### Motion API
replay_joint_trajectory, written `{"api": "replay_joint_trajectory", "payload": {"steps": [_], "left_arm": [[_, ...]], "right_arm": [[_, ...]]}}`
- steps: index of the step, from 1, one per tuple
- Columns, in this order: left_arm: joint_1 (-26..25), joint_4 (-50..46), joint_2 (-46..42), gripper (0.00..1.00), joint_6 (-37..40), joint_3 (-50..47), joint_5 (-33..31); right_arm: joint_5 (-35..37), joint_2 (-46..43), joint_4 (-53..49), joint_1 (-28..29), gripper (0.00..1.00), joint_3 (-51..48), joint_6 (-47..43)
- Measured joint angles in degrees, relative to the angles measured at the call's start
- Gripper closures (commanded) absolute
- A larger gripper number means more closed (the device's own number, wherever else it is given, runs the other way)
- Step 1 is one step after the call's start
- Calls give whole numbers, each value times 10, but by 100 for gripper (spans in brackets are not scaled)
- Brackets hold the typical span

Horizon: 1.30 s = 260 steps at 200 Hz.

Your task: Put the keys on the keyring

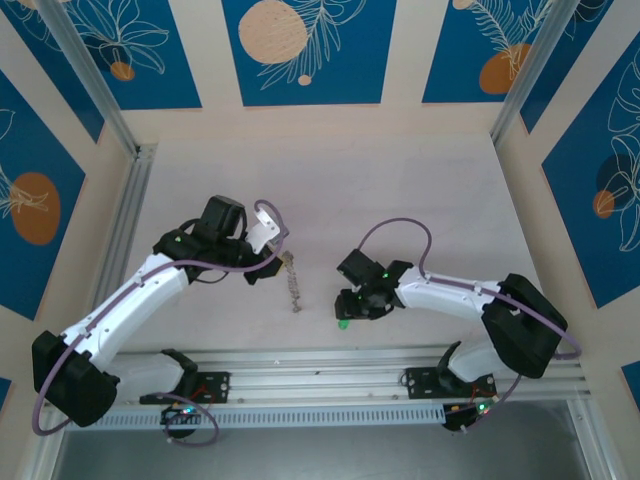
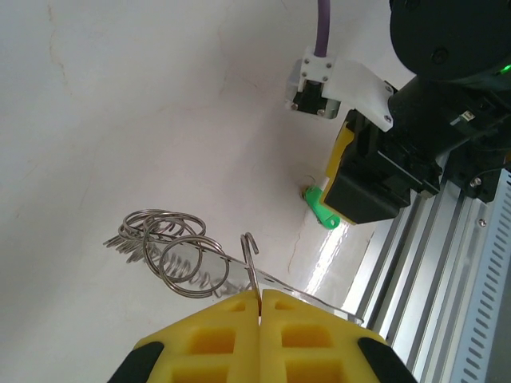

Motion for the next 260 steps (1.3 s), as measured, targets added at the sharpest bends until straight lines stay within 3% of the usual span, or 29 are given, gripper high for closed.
{"api": "replay_joint_trajectory", "payload": {"steps": [80, 113, 218, 260], "left_arm": [[0, 2, 0, 100, -6, -2, 14], [0, 4, -1, 100, -9, -5, 17], [0, 12, -4, 100, -10, -8, 29], [0, 16, -4, 100, -11, -8, 33]], "right_arm": [[-55, 7, 49, -62, 66, -27, -16], [-75, 11, 76, -68, 71, -30, -18], [-89, 26, 86, -76, 71, -40, -24], [-89, 30, 92, -76, 78, -42, -29]]}}
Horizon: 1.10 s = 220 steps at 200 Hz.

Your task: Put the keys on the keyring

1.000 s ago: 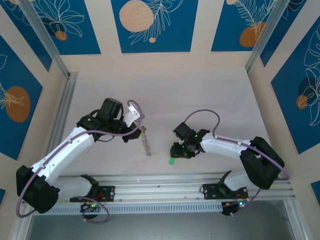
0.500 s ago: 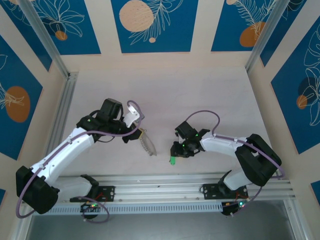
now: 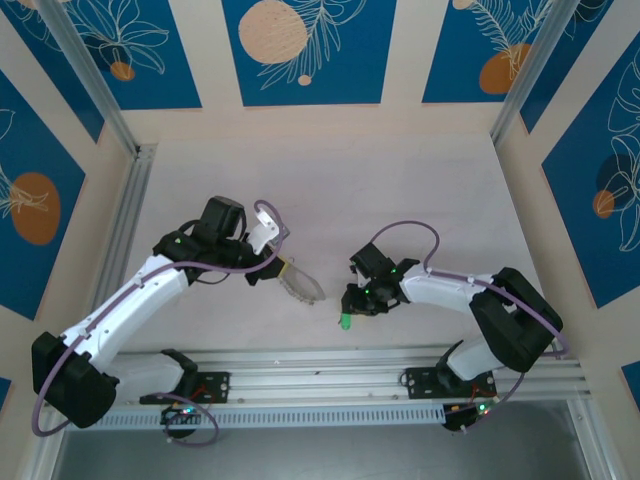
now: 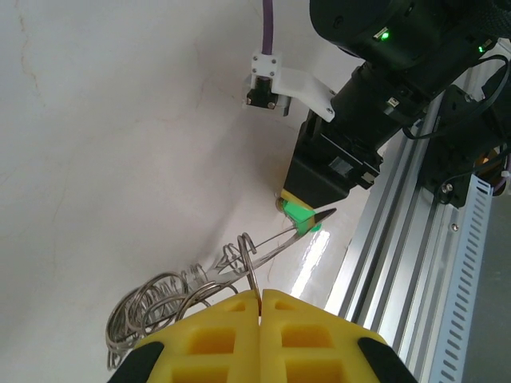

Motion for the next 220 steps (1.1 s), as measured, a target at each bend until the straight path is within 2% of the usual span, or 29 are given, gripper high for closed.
{"api": "replay_joint_trajectory", "payload": {"steps": [43, 75, 100, 153, 165, 202, 220], "left_arm": [[0, 0, 0, 100, 0, 0, 0], [0, 0, 0, 100, 0, 0, 0], [0, 0, 0, 100, 0, 0, 0], [0, 1, 0, 100, 0, -4, 0], [0, 0, 0, 100, 0, -7, 0], [0, 1, 0, 100, 1, -8, 1], [0, 8, -9, 100, 1, -14, 5]], "right_arm": [[-13, 0, 22, -9, 81, -11, 1], [-21, 1, 32, -12, 94, -13, -2], [-30, 0, 42, -13, 100, -14, -2], [-29, -14, 45, -11, 100, -22, -5], [-28, -48, 52, -6, 100, -38, -13], [-45, -267, 68, 25, 100, -78, -43], [-69, -333, 78, 29, 100, -72, -56]]}}
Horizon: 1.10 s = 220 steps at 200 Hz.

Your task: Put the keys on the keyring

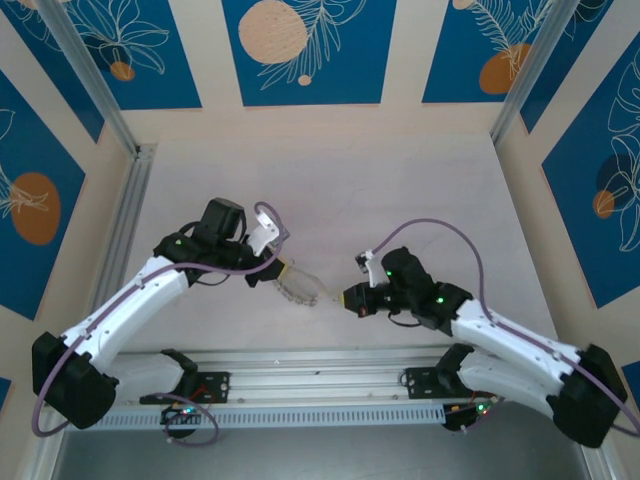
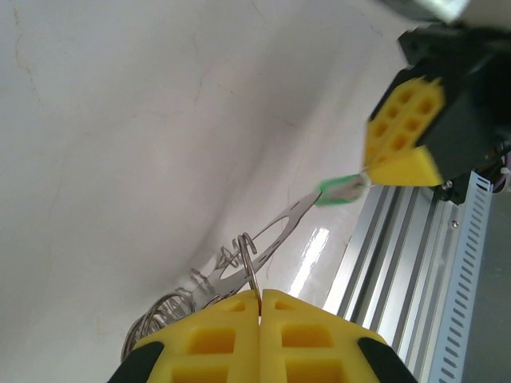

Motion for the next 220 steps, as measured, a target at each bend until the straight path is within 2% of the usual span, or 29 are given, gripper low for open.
{"api": "replay_joint_trajectory", "payload": {"steps": [19, 68, 101, 168, 220], "left_arm": [[-1, 6, -22, 100, 1, -6, 5], [-33, 16, -73, 100, 16, -8, 5], [-47, 20, -77, 100, 18, -8, 1], [-65, 26, -81, 100, 32, -8, -12], [-77, 26, -81, 100, 41, -8, -25]], "right_arm": [[-33, -8, -4, 1, 100, 30, -12], [-128, 47, 0, 10, 100, 148, -36], [-169, 61, 45, 11, 100, 168, -30], [-183, 132, 86, 16, 100, 176, 5], [-157, 154, 87, 26, 100, 196, 5]]}}
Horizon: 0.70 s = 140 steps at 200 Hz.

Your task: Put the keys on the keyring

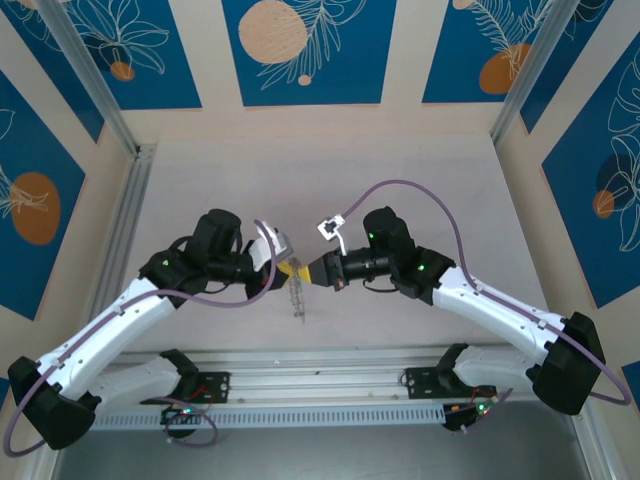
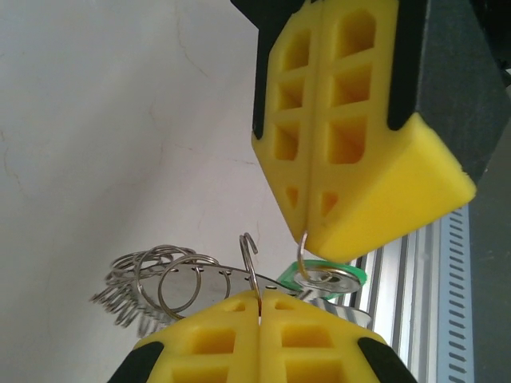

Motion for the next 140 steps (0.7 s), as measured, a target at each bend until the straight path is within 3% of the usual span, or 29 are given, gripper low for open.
{"api": "replay_joint_trajectory", "payload": {"steps": [140], "left_arm": [[-12, -4, -10, 100, 6, 0, -15]], "right_arm": [[60, 5, -20, -10, 100, 0, 6]]}}
